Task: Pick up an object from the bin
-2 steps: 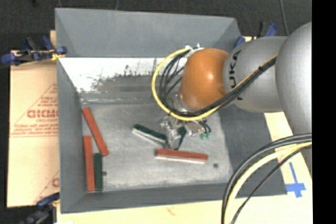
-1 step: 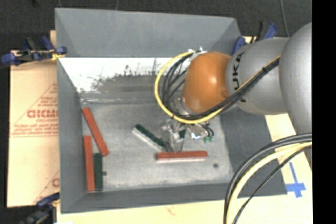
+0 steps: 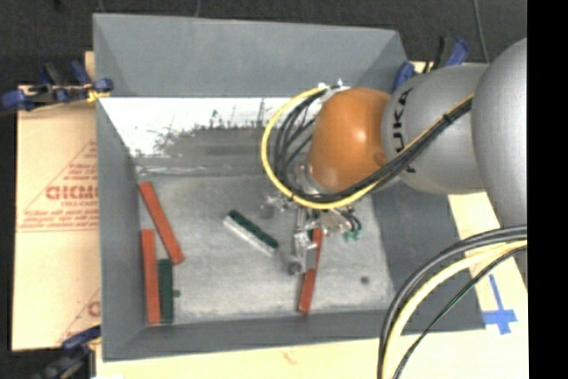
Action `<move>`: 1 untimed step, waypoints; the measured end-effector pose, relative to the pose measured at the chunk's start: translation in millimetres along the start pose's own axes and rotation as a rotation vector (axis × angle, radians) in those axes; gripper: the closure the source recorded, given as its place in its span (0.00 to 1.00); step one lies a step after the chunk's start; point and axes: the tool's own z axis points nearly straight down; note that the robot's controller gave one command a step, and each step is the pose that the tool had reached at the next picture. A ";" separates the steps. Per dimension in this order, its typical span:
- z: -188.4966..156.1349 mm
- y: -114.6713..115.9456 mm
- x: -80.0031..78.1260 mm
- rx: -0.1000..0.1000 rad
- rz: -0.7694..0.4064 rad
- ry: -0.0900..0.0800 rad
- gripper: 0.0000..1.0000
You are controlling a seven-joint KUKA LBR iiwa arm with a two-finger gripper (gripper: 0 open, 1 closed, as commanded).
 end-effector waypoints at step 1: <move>-28.1 44.1 -14.5 -0.002 0.058 -0.004 0.00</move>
Offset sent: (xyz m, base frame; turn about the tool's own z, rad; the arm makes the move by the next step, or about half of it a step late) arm -0.0021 0.0441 0.0260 0.0611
